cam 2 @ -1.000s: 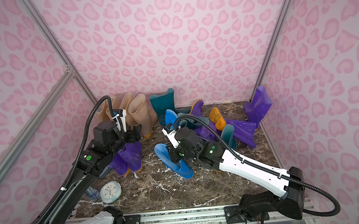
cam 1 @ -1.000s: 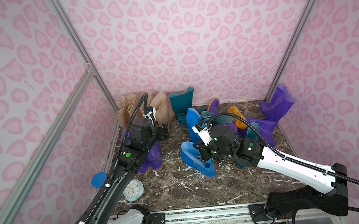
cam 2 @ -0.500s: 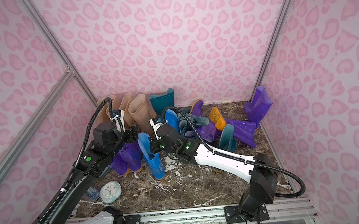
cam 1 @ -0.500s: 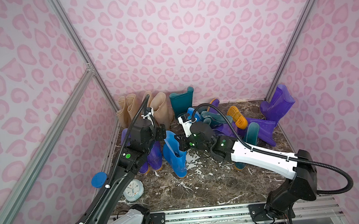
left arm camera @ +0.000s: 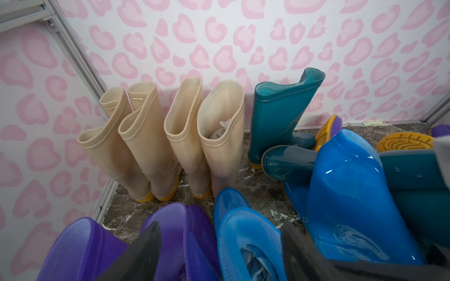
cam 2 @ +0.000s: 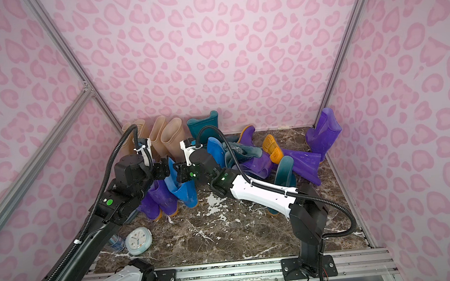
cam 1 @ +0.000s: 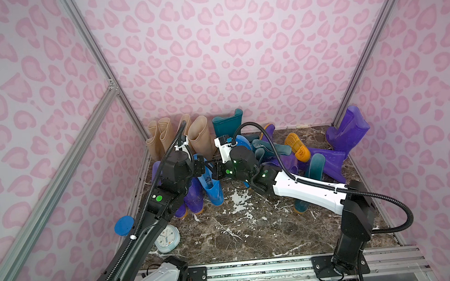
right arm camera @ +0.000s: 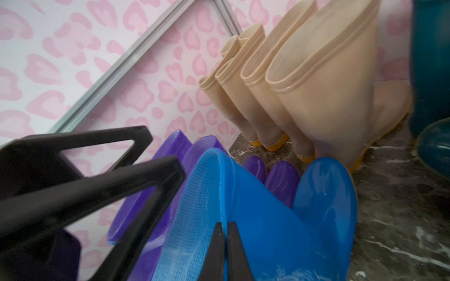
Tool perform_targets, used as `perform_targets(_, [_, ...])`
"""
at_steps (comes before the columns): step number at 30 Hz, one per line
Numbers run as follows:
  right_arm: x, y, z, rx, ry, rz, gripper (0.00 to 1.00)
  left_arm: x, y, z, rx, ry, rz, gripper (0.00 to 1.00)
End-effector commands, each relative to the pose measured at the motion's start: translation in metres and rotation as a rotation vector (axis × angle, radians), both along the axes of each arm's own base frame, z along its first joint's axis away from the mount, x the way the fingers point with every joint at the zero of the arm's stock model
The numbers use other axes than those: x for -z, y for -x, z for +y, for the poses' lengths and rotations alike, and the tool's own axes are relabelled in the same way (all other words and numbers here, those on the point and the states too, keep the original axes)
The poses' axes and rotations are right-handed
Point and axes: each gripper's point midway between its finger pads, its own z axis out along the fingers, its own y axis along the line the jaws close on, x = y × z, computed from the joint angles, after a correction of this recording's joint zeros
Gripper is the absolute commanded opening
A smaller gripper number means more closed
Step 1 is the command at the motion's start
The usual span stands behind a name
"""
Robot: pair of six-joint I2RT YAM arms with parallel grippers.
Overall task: Match and arrange rain boots in pairs
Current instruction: Adjust the rain boot at the center of the board.
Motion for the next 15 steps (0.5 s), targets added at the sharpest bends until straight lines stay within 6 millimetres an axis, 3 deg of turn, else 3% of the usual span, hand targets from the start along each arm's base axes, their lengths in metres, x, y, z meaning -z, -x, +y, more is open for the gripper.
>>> perform_targets(1, [-0.048,0.002,0.01,-0.039,-0.163,-0.067,0.0,-0.009,-0.002,0.005,-0.027,0.007,-0.041,0.78])
perform_targets(5, [-0.04,0.004,0.013,-0.051,-0.165,-0.036,0.0,-0.008,-0.003,0.005,-0.027,0.006,-0.038,0.79])
perform_targets(12, [0.007,0.008,0.011,-0.068,-0.135,0.058,0.0,-0.008,-0.003,0.005,-0.026,0.009,-0.036,0.79])
perform_targets(15, [0.011,0.009,0.005,-0.059,-0.143,0.07,0.01,-0.007,-0.003,0.005,-0.025,0.008,-0.034,0.79])
